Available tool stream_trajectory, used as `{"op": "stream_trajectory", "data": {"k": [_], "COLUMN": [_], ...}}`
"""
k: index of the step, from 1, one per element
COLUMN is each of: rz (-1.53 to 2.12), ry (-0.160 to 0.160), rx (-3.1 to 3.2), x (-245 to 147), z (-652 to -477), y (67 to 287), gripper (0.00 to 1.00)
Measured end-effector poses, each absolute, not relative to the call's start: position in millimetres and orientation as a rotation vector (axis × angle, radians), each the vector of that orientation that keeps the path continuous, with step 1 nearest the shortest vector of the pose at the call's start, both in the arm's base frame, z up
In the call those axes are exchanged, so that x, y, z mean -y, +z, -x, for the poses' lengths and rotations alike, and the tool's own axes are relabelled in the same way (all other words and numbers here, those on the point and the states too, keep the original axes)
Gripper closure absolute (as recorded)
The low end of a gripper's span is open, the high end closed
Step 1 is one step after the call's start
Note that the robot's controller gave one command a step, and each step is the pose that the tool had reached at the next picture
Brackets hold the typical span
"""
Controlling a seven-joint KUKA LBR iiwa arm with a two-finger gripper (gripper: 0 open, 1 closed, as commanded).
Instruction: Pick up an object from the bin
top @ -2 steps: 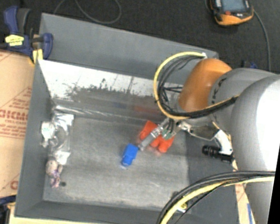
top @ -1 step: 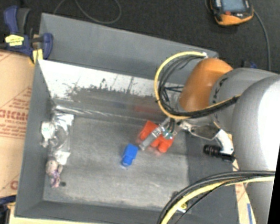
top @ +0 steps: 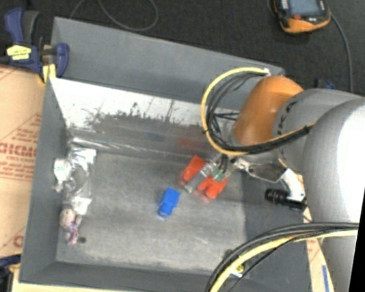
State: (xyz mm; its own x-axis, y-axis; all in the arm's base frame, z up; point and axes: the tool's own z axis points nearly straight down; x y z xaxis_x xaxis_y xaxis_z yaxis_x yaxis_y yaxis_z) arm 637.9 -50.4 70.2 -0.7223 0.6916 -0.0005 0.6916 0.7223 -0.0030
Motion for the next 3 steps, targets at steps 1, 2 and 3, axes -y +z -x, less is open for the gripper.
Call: {"op": "stream_trajectory", "data": {"k": [1,2,3], "rz": [1.172,1.168,1.163], "ry": [0.001,-0.004,0.000], "rx": [2.922,2.928,2.924], "x": [52,54,55], "z": [-639.2,-642.1,-643.1], "y": [92,172,176], "gripper": [1.00,1.00,1.00]}}
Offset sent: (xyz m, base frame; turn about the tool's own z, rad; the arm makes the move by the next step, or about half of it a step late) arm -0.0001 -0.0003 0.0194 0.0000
